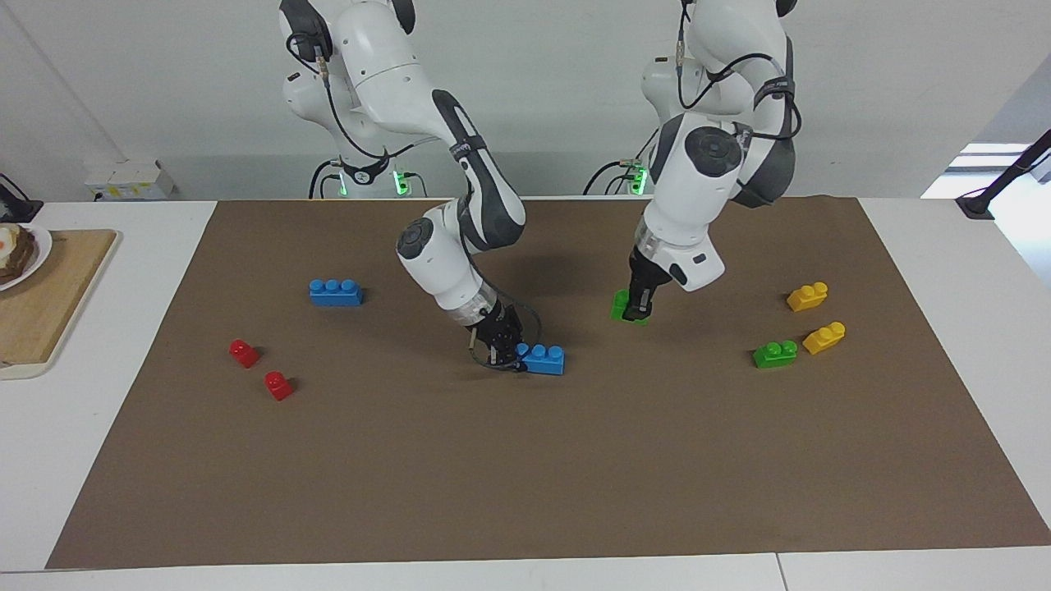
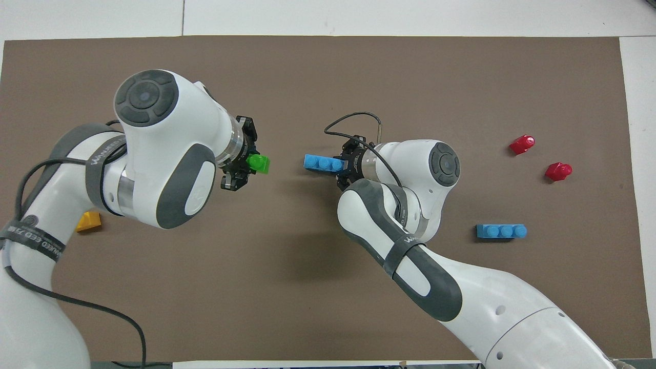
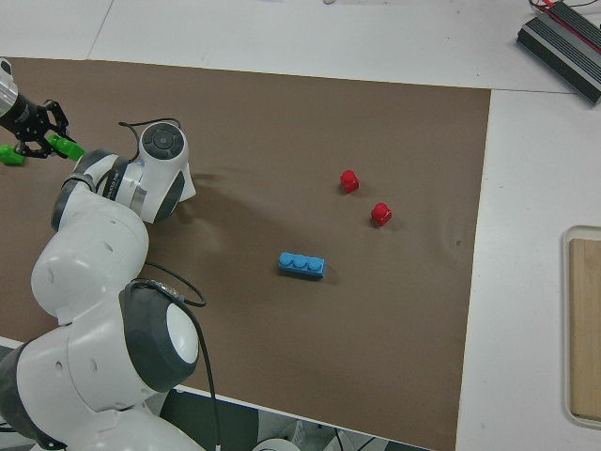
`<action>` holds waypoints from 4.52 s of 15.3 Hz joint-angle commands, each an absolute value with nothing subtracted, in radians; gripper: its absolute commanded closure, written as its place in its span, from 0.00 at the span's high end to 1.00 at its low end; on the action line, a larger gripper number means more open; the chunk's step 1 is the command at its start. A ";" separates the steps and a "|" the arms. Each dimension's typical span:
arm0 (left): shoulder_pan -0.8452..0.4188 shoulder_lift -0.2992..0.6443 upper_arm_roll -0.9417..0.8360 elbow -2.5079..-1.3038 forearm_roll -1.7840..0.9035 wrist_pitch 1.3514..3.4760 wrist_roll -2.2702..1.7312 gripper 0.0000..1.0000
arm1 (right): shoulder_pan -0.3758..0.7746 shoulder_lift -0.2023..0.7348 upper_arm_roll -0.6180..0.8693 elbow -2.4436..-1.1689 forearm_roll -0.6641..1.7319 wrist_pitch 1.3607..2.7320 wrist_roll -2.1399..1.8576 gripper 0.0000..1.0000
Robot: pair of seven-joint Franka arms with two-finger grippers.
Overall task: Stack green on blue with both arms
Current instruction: 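Move the green brick with the left gripper above the blue brick, then press the green brick onto the blue brick with the left gripper, then open the left gripper and withdraw it from the stacked bricks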
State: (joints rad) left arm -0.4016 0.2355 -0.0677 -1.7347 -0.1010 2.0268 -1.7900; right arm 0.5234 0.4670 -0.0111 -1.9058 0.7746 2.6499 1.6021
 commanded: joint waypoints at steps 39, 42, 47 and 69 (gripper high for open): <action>-0.601 0.483 -0.046 -1.614 0.058 2.141 -2.079 0.00 | 0.506 0.488 -0.018 -1.974 0.798 2.698 1.528 0.00; -0.601 0.474 -0.046 -1.650 0.058 2.190 -2.057 0.00 | 0.506 0.488 -0.018 -1.982 0.798 2.712 1.528 0.00; -0.601 0.459 -0.046 -1.677 0.058 2.177 -1.994 0.89 | 0.508 0.488 -0.018 -1.982 0.798 2.712 1.528 0.00; -0.126 0.184 -0.043 -1.640 0.031 1.804 -0.754 1.00 | 0.362 0.436 -0.026 -1.889 0.695 2.470 1.436 0.99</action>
State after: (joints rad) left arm -0.1651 0.2180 -0.0338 -1.6157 0.0443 1.8548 -0.9451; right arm 0.4090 0.4633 -0.0299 -1.9141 0.7628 2.5461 1.4936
